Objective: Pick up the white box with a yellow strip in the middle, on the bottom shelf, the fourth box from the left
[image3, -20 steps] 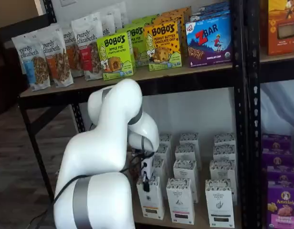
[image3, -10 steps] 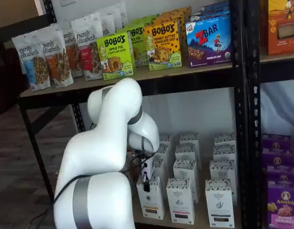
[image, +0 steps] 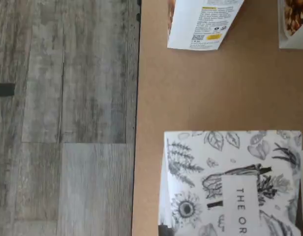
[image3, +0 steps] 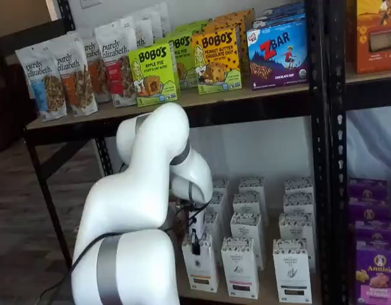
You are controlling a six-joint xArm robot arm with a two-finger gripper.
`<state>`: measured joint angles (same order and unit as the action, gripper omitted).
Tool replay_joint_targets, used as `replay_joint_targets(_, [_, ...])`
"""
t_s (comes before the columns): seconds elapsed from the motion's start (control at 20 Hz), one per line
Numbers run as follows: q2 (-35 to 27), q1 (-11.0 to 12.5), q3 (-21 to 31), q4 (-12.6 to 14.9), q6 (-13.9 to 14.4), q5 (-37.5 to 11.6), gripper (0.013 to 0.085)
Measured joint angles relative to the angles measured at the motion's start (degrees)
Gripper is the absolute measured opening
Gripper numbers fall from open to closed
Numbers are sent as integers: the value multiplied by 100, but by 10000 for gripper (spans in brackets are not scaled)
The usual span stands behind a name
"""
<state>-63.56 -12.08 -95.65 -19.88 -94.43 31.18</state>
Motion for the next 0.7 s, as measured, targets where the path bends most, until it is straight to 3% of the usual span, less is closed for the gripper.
replay_joint_targets(0.3, [121,9,166,50,27,40,450])
replay_joint_targets(0.7, [545,-42,919,-20,-43,-231,450])
